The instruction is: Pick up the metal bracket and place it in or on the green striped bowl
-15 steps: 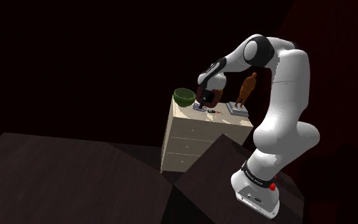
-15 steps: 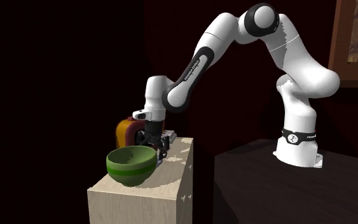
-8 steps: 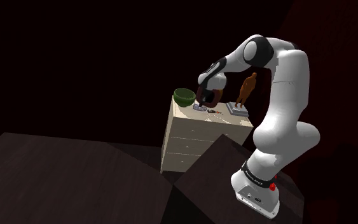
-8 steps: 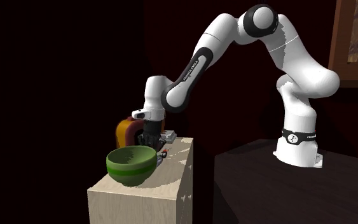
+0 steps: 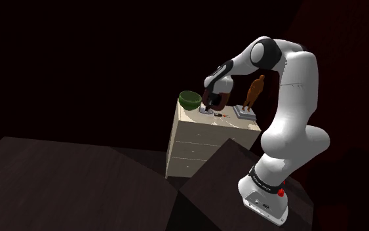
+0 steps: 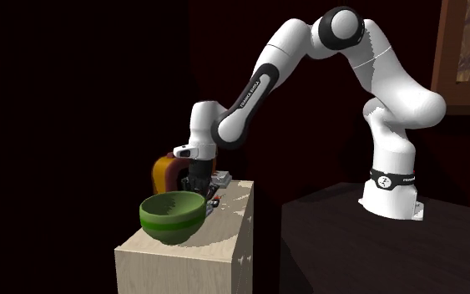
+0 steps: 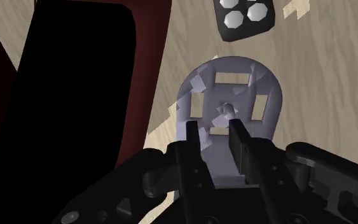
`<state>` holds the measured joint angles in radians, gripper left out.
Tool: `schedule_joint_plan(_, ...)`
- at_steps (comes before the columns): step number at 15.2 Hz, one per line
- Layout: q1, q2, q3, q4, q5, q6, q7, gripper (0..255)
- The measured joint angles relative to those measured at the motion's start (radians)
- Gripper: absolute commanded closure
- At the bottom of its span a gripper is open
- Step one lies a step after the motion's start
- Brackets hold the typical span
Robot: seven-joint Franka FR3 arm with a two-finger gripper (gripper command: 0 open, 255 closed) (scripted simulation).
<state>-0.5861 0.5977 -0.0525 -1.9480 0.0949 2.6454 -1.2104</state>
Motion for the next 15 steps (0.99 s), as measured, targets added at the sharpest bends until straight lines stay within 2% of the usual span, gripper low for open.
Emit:
schedule_joint_plan(3, -0.005, -0.01, -0.04, 0.056, 0.072, -0.203, 0.168, 0)
schedule_joint_plan(5, -0.015, -0.02, -0.062, 0.078, 0.117, -0.281, 0.27, 0)
schedule_joint_plan(15, -0.019, 0.033, -0.055, 0.09, 0.148, -0.238, 0.3, 0)
